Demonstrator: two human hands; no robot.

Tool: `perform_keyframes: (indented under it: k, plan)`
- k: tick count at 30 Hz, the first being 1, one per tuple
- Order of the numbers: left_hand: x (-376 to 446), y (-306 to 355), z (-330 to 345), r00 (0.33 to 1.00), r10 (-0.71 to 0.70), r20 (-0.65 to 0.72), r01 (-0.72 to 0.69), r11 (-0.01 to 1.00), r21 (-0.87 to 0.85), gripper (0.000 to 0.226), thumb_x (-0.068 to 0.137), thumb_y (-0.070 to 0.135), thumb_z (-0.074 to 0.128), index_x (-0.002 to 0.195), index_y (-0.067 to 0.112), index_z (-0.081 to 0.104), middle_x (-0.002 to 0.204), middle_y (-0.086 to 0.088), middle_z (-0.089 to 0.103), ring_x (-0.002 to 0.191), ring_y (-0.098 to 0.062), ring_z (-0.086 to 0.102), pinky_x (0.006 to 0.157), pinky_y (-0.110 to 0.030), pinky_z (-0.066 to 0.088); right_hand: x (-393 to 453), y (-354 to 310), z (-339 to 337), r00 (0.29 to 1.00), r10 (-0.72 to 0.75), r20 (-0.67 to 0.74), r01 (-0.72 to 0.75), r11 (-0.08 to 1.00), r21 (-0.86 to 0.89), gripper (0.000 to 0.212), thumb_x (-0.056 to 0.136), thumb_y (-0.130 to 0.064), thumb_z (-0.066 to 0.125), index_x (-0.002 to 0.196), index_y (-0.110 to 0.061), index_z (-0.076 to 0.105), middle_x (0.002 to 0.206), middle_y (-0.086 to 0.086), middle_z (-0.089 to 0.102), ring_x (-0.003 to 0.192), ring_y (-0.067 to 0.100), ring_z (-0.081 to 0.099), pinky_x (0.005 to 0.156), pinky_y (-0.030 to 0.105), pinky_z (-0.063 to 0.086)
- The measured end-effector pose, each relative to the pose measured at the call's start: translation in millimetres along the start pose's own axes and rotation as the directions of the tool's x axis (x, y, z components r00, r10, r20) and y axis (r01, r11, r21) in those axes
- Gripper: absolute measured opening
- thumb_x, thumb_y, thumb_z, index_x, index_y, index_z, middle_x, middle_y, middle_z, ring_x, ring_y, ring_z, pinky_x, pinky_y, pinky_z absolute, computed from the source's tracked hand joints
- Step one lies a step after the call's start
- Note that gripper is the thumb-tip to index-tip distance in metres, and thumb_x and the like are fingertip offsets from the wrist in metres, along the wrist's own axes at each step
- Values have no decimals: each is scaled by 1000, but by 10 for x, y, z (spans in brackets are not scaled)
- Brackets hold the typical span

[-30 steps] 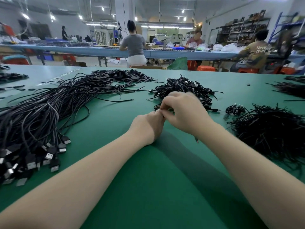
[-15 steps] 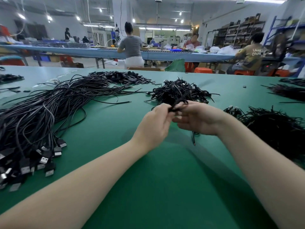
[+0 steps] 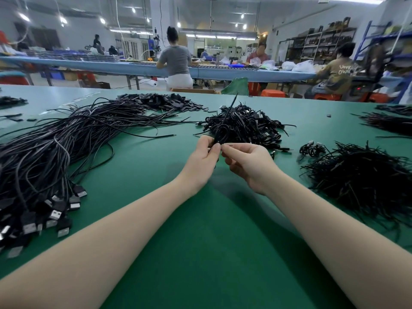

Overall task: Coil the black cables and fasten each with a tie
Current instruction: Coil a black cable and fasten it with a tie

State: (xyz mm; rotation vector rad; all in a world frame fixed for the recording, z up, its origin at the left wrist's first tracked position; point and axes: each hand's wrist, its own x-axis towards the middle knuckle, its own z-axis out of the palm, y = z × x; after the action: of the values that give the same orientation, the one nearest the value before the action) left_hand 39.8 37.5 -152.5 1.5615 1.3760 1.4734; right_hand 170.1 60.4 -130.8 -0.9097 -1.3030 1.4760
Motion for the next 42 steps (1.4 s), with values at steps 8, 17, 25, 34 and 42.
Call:
perform_keyframes:
  k: [8,17,25,34,42]
  plan:
    - [14,168,0,989,-143,19,144,988,-55,18,103,26,39,86,19,41,64,1,46,52,-11,39,48,-20,34,30,-60,-21,852,-508,123,420,527,-739,8,87,-20,67,82,-15,71,69,-9,65,60,-1,55,60,8,39]
    - [142,685,-541,667,-638,385,626,760,175,49,91,46,54,48,22,58,56,11,55,48,-5,51,48,-17,36,-117,-137,-8,423,-652,629,644,-272,-715,5,78,9,65,79,6,61,82,21,62,79,39,64,55,42,52]
    - [127,754,-501,950,-154,271,110,979,172,16,92,23,59,93,19,74,95,7,66,85,-6,53,77,-23,41,14,-269,2,837,-543,74,486,673,-558,23,86,-14,70,75,-26,54,76,-2,63,67,12,56,62,28,47]
    - [99,788,-421,974,172,146,-211,923,322,14,82,23,75,78,24,61,67,15,57,50,5,46,50,-7,35,-28,-256,10,858,-507,88,453,663,-596,18,89,-24,65,75,-17,57,60,-11,52,47,-3,41,47,12,31]
    - [139,721,-417,998,6,70,-28,950,311,24,91,32,62,86,21,42,66,2,47,55,-11,42,58,-23,38,-102,-296,70,776,-605,176,545,504,-670,9,88,-11,65,81,-15,62,74,-6,62,65,0,53,61,15,42]
